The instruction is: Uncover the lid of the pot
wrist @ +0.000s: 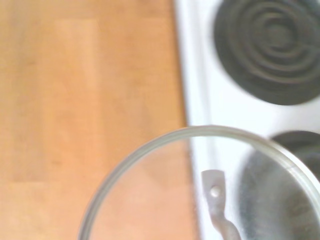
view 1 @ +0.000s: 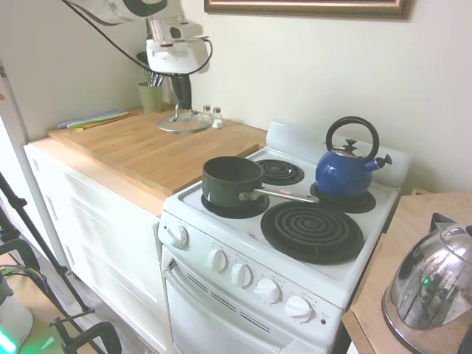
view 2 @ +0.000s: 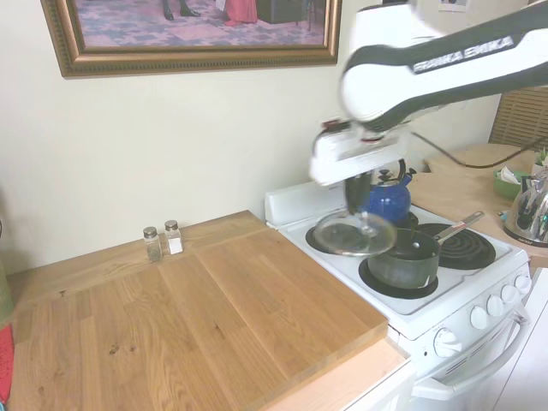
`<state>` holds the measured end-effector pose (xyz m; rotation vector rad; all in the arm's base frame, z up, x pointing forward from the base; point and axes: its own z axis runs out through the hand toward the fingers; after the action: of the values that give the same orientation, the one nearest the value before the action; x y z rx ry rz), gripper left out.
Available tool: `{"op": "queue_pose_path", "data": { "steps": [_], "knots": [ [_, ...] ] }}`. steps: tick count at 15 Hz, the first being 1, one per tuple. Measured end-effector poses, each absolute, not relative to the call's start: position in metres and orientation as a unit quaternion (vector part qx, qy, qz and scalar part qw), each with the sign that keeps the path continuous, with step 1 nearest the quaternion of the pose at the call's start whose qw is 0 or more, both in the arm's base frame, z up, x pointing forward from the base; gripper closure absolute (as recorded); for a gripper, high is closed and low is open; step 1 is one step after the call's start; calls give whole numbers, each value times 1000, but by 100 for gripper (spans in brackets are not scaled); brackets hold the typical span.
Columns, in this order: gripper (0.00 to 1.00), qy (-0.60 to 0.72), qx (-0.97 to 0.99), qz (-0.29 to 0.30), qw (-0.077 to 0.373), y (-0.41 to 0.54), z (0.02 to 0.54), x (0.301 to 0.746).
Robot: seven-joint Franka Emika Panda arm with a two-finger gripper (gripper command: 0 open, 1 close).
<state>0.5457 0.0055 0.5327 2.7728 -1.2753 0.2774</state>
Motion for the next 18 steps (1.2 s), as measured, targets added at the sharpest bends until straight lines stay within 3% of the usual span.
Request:
{"op": "queue_pose_path", "data": {
  "steps": [7, 11, 12, 18],
  "knots": [
    [100, -410, 908, 32, 83, 55, 417, 622],
    [100, -409, 908, 21, 92, 56, 385, 643],
    [0, -408, 908, 18, 95, 57, 385, 646],
    [0, -399, 912, 3, 96, 56, 385, 648]
  ]
}}
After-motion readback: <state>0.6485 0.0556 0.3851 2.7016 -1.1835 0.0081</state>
